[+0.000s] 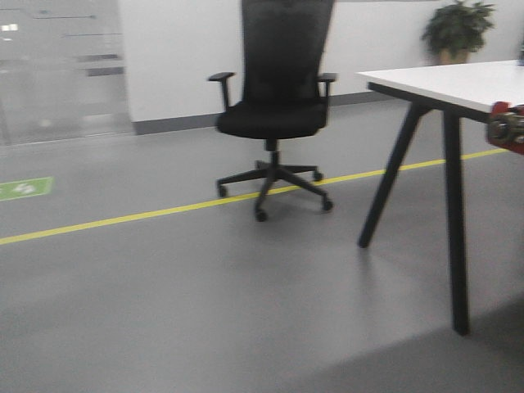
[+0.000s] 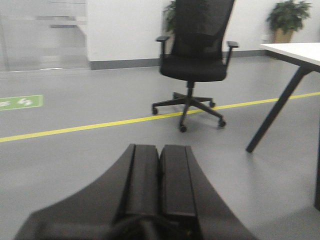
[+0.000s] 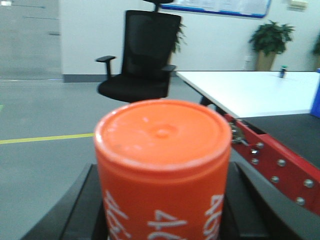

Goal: Grab orange capacitor from left shelf to right conveyor
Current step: 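Drive the base to the red conveyor while holding the cylinder, then extend the right gripper over the silver tray on the conveyor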

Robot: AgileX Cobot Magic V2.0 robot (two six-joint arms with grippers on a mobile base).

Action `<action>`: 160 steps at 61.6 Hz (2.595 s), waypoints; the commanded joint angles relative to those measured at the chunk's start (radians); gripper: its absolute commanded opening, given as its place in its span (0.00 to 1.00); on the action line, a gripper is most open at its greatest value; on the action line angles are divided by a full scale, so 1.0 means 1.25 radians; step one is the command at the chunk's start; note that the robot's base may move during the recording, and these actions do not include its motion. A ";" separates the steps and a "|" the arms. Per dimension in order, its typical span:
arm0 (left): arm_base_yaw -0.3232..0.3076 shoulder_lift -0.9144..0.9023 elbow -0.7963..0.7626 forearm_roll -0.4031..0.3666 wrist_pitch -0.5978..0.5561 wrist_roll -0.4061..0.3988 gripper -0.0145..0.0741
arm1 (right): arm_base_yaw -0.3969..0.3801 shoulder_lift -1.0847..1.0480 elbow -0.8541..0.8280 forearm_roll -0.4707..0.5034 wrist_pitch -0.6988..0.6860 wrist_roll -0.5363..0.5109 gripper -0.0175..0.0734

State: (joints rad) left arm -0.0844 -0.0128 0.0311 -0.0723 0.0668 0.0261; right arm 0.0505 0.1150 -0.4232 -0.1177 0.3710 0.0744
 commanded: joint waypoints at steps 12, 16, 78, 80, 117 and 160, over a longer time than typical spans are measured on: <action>-0.005 -0.009 -0.003 -0.001 -0.072 -0.001 0.02 | -0.003 0.013 -0.022 -0.005 -0.072 -0.003 0.26; -0.005 -0.009 -0.003 -0.001 -0.072 -0.001 0.02 | -0.003 0.013 -0.022 -0.005 -0.072 -0.003 0.26; -0.005 -0.009 -0.003 -0.001 -0.072 -0.001 0.02 | -0.003 0.013 -0.022 -0.005 -0.072 -0.003 0.26; -0.005 -0.009 -0.003 -0.001 -0.072 -0.001 0.02 | -0.003 0.013 -0.022 -0.005 -0.072 -0.003 0.26; 0.005 -0.009 -0.003 -0.001 -0.072 -0.001 0.02 | -0.003 0.013 -0.022 -0.005 -0.072 -0.003 0.26; 0.005 -0.009 -0.003 -0.001 -0.072 -0.001 0.02 | -0.003 0.013 -0.022 -0.005 -0.072 -0.003 0.26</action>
State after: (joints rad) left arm -0.0809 -0.0128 0.0311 -0.0723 0.0668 0.0261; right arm 0.0505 0.1150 -0.4232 -0.1177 0.3710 0.0744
